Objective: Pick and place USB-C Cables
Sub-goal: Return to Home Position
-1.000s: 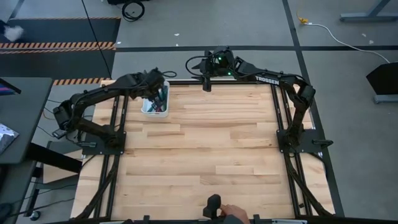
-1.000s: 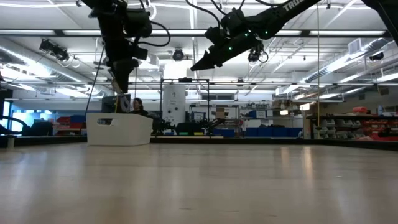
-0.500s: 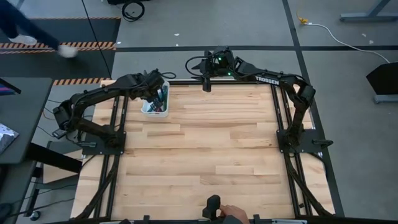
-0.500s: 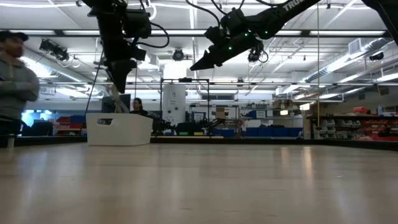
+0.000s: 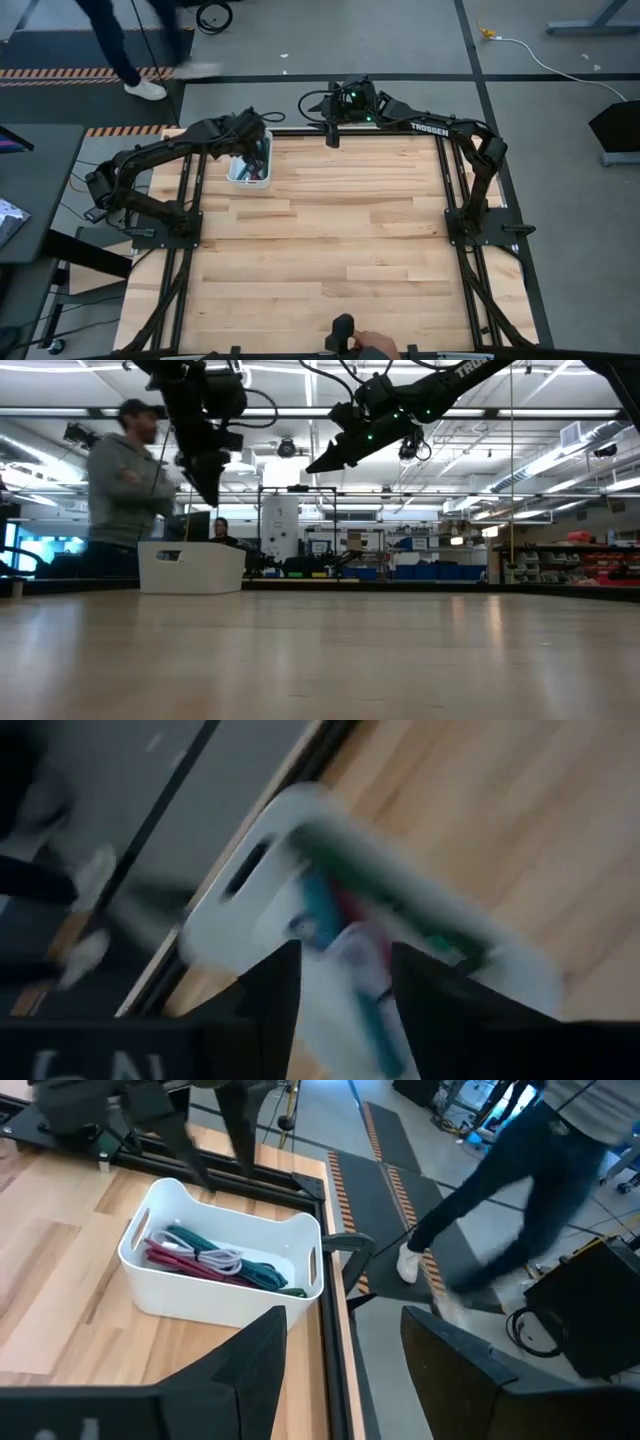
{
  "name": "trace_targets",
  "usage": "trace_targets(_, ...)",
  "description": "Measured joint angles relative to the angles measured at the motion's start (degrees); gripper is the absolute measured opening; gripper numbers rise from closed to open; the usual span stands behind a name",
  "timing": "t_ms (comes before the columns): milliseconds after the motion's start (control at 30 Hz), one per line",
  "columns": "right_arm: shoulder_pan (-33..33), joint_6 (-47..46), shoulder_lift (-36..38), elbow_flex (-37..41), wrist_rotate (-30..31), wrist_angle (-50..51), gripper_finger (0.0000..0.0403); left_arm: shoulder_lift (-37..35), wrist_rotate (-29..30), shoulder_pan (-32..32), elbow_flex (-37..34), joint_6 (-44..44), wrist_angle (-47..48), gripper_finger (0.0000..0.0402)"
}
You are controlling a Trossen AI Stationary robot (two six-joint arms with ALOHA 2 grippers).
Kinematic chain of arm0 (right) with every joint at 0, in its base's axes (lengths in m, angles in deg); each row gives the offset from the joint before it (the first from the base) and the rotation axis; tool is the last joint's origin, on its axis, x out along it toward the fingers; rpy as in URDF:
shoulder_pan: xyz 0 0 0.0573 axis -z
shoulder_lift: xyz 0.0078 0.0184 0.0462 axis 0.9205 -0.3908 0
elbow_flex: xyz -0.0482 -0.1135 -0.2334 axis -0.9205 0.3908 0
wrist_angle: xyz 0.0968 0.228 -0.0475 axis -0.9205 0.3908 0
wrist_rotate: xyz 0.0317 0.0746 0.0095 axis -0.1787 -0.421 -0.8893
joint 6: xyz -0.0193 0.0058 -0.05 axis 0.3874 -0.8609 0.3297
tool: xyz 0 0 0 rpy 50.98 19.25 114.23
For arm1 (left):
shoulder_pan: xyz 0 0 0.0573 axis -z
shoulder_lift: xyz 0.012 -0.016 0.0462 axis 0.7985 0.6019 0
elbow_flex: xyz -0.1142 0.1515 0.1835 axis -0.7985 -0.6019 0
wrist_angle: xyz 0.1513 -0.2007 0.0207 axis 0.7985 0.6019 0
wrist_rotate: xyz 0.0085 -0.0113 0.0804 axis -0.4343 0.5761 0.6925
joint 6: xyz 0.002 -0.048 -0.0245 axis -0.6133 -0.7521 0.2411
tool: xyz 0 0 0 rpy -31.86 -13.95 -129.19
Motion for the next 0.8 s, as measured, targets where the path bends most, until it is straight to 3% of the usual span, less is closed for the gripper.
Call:
trace_targets(167, -0.08, -4.21, 0.00, 0.00, -2.93, 0.19, 0.0203, -0.51, -13.32, 2.07, 0.00, 5.86, -11.07, 0.0151)
trace_targets(300, -0.09, -9.54, 1.05, 0.02, -1.94, 3.85, 0.0201, -1.13, -22.44, 3.52, 0.00, 9.05, -21.16, 0.0142)
trace_targets(567, -1.87, -9.33, 1.90, 0.04, 0.03, 24.30, 0.0201, -1.22, -41.00, 3.66, 0.04, 11.35, -38.79, 0.0141)
trace_targets(667, -4.00, -9.89, 1.90, 0.02, 0.09, 31.12, 0.0200, -1.22, -45.63, 4.17, 0.04, 11.47, -40.98, 0.0141)
trace_targets(800, -7.01, -12.82, 1.90, 0.02, 5.28, 40.54, 0.0200, -1.22, -45.71, 5.61, 0.04, 9.45, -38.17, 0.0141)
